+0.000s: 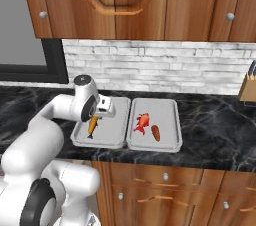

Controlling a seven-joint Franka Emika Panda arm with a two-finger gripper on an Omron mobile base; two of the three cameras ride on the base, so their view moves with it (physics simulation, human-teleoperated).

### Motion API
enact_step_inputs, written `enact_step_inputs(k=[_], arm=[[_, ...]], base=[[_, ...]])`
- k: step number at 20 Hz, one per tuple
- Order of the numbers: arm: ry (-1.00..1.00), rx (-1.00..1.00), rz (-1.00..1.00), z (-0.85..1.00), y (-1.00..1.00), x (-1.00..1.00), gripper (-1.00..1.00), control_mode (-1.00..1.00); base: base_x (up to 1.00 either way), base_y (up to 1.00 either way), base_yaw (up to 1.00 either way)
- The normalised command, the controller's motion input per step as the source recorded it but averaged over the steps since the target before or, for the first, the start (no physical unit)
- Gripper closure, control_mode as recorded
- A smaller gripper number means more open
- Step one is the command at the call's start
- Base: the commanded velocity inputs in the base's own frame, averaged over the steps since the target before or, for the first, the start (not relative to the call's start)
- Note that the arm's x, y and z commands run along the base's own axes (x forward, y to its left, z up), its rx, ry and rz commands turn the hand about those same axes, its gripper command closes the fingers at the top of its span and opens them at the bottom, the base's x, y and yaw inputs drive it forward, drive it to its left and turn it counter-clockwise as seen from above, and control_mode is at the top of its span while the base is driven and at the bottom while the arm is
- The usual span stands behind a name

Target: Place one carrot and one fish in each tupperware on the nearby counter, to pack two identical lunches.

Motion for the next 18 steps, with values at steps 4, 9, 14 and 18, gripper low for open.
enact_step_inputs(k=[4, 9, 14, 18], arm=[[0.00, 0.00, 0.00, -0.37, 0.00, 0.41, 1.00, -1.00], [0.05, 0.00, 0.00, -0.32, 0.00, 0.45, 1.00, -1.00], [0.06, 0.00, 0.00, -0.35, 0.03, 0.54, 1.00, -1.00], [0.08, 0.00, 0.00, -0.31, 0.03, 0.66, -1.00, -1.00]], base=[[0.00, 0.00, 0.00], [0.00, 0.00, 0.00], [0.00, 0.00, 0.00], [0.00, 0.00, 0.00]])
